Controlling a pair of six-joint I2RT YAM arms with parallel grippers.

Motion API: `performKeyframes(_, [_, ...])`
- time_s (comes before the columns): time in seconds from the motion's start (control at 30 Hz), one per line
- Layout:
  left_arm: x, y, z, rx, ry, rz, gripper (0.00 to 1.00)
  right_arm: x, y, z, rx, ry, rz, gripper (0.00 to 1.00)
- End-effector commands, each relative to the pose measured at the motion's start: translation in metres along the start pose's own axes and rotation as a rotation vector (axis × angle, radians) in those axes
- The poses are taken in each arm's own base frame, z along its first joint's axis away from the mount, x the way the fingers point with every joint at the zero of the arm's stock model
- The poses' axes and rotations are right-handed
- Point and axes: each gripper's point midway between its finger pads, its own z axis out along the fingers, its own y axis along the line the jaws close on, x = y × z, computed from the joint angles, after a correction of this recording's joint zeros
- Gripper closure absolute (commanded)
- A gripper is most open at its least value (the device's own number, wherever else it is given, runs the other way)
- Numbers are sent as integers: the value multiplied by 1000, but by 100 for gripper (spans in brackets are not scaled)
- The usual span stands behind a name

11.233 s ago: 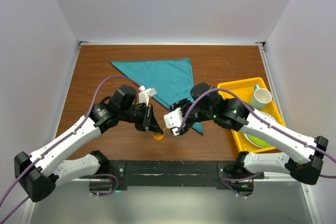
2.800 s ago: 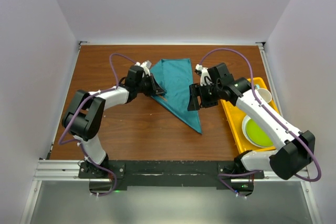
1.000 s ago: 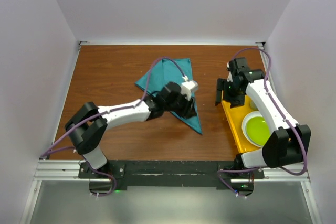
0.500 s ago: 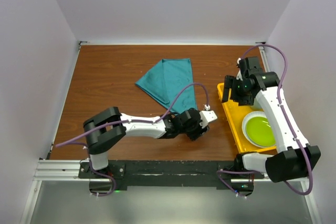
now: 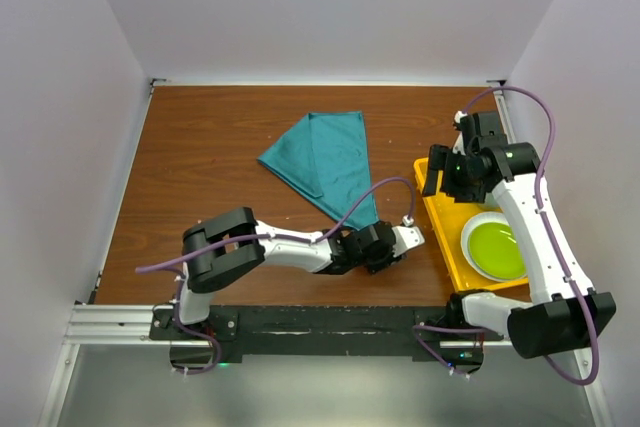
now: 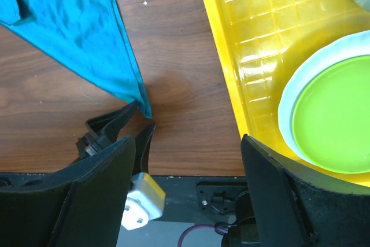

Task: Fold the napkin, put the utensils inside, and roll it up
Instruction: Fold the napkin

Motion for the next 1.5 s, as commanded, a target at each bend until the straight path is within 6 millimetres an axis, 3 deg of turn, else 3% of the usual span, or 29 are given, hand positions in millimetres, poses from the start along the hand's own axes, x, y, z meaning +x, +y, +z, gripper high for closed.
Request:
performKeyframes(0.0, [-6,11,9,-74,-1,48,52,7,6,-1,-47,17,-15,22])
performKeyframes(0.13, [-1,10,14,-73,26,50,66,6,8,0,-57,22,-19,22])
performKeyframes(0.2, [-1,12,13,-82,31,43,81,6,9,0,-63,25,-21,22])
performKeyframes(0.23, [-3,13,12,-90,31,42,88,7,9,0,-63,28,-21,22])
performKeyframes(0.33, [-17,18,4,-89,2,7,96,9,11,3,-73,41,-20,22])
performKeyframes(0.47, [-51,20,-15,-11,-70,-129,100,13,13,8,-86,62,-22,22])
performKeyframes(0.87, [-96,100,-80,151,-266,-574,100,5,23,20,-124,68,-8,22])
performKeyframes(1.0, [-98,135,-94,147,-325,-733,100,0,26,20,-130,70,-7,22])
performKeyframes(1.03, [-90,141,-94,140,-323,-774,100,-2,27,19,-131,66,-7,22])
performKeyframes(1.07, [-89,161,-101,123,-352,-850,100,-4,27,19,-132,65,-9,22])
performKeyframes(1.13, [-77,173,-110,114,-356,-964,100,-7,29,20,-137,68,-9,22])
performKeyframes(1.17, [-73,192,-117,92,-394,-1007,100,-7,30,20,-142,69,-12,22])
performKeyframes(1.23, [-61,201,-125,79,-419,-1089,100,-9,32,22,-145,74,-11,21])
performKeyframes(1.27, [-57,218,-132,53,-455,-1113,100,-10,32,22,-148,73,-10,21])
performKeyframes(1.47, [-29,263,-150,-26,-536,-1256,100,-11,37,27,-169,90,-16,20])
